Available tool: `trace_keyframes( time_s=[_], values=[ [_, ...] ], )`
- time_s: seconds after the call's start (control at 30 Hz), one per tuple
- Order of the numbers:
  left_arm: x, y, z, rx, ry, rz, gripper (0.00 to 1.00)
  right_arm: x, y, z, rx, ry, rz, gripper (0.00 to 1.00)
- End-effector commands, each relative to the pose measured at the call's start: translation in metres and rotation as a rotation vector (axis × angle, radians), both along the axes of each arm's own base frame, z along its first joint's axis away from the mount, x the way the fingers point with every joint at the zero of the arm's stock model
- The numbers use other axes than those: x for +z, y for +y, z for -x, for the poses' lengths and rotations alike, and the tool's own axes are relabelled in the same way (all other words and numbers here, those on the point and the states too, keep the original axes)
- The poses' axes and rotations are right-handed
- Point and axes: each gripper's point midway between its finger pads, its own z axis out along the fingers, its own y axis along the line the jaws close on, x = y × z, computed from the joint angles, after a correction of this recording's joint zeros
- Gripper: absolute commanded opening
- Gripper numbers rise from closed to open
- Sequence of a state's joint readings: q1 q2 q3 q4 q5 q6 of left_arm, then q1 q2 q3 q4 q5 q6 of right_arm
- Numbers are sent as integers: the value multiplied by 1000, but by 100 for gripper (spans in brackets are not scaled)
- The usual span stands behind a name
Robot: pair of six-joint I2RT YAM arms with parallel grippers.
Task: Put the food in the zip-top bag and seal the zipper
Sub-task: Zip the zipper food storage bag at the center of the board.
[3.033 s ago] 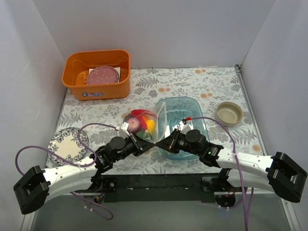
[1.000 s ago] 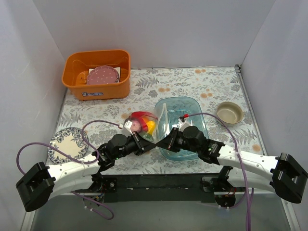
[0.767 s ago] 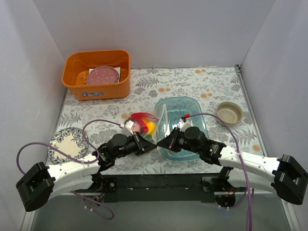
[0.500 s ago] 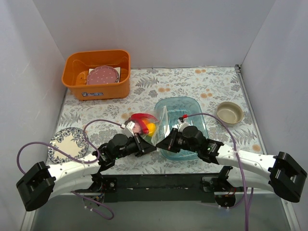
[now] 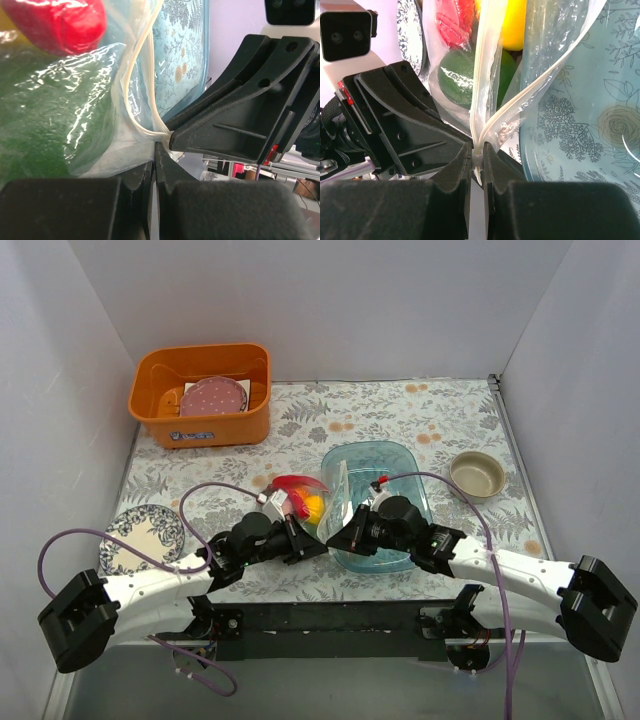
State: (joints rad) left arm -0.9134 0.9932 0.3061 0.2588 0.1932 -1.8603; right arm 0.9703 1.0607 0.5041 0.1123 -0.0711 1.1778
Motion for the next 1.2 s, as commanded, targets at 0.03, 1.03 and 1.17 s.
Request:
trace_keyframes(
  time_s=[0.03,1.03,1.17],
  values=[
    [20,-13,26,-166,-23,40,0,55,10,-37,-96,-129,-132,1],
    [10,19,16,-2,4,-64,0,12,-28,50,126,14,70,10],
    [9,21,17,1,7,-66,0,11,-20,54,162,28,61,14]
  ],
)
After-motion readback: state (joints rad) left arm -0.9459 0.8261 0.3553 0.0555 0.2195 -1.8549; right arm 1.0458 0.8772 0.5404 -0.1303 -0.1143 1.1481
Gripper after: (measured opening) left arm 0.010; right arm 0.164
